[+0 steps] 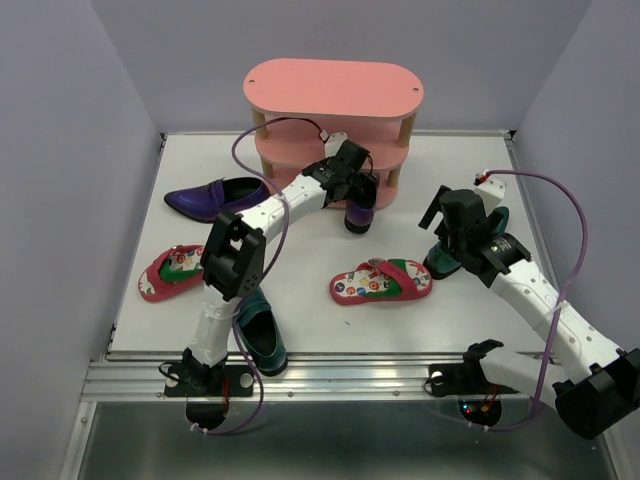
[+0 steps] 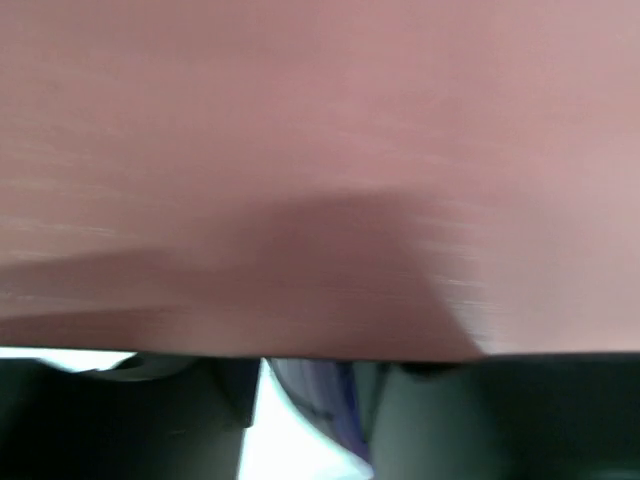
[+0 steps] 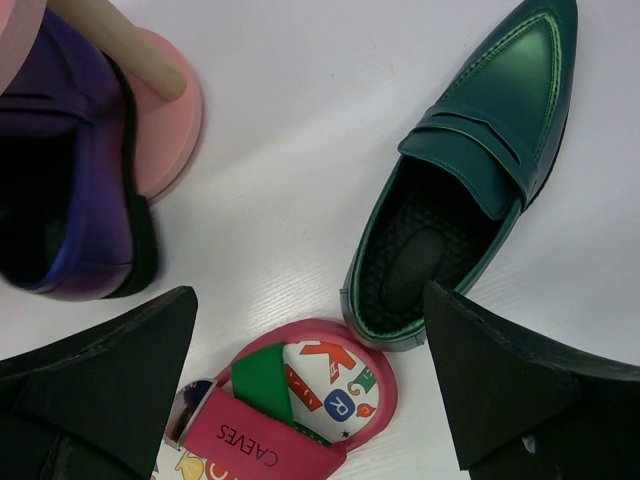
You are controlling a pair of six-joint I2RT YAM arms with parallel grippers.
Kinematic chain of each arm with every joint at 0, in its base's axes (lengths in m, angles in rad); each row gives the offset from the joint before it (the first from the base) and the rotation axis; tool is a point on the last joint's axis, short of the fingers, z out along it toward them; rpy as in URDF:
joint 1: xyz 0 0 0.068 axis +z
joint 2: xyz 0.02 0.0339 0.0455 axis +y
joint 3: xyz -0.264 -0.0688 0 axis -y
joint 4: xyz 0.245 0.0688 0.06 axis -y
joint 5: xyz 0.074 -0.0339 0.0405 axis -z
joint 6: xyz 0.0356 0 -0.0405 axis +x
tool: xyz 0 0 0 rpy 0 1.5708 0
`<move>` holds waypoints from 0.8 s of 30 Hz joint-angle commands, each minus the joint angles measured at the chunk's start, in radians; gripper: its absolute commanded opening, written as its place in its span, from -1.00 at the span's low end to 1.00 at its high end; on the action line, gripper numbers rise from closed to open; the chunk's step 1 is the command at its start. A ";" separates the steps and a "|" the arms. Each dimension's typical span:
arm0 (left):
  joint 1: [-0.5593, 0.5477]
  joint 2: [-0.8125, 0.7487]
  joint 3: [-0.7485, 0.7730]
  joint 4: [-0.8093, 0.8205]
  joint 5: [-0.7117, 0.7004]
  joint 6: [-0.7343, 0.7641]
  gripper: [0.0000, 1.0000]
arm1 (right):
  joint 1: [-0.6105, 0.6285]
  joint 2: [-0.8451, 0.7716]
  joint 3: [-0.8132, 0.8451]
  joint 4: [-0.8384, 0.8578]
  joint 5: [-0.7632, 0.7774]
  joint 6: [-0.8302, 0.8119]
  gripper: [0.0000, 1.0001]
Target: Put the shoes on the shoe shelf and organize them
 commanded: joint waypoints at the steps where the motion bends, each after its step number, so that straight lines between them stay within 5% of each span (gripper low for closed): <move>1: 0.009 -0.035 0.046 0.076 -0.031 -0.022 0.10 | 0.005 -0.002 0.016 0.001 0.021 0.015 1.00; 24: -0.052 -0.386 -0.381 0.108 -0.056 0.024 0.30 | 0.005 0.029 -0.005 0.053 -0.025 0.014 1.00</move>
